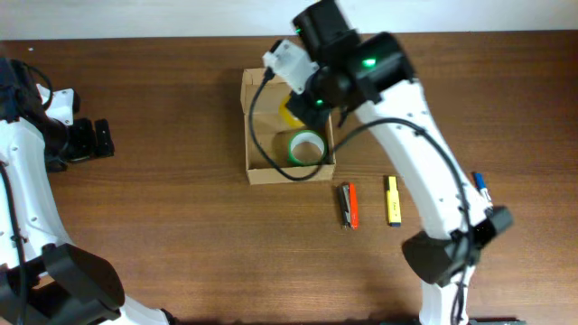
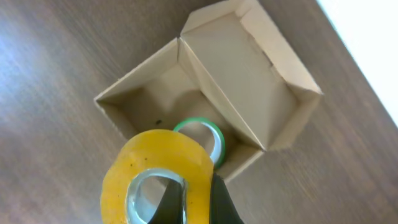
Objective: Pack container
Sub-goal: 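Carry the yellow tape into the box onto the green tape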
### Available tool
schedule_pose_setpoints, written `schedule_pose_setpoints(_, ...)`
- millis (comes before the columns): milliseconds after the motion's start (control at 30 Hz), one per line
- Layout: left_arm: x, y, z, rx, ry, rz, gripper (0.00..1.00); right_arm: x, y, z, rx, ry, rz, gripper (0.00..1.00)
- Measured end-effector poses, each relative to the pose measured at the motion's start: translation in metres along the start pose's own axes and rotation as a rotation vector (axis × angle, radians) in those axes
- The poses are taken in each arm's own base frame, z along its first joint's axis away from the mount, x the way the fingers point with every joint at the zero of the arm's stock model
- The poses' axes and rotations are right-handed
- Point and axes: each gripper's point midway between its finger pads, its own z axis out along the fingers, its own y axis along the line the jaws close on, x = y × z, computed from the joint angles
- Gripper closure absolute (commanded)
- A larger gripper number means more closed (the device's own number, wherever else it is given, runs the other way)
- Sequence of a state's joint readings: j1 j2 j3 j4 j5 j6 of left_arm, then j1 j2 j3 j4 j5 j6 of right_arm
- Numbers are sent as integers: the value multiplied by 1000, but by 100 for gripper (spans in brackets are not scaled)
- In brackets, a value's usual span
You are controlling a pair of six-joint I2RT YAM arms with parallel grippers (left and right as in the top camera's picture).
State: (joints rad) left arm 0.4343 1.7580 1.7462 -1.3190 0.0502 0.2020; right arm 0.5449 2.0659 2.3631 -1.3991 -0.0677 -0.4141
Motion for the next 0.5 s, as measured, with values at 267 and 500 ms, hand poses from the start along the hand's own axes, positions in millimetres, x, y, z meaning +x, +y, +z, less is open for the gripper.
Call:
schedule_pose_setpoints(267, 0, 0, 0, 0, 0, 0, 0, 20, -3, 93, -34, 163, 83, 97)
schedule_pose_setpoints(500, 0, 0, 0, 0, 0, 0, 0, 47, -16, 134, -52, 257, 160, 96)
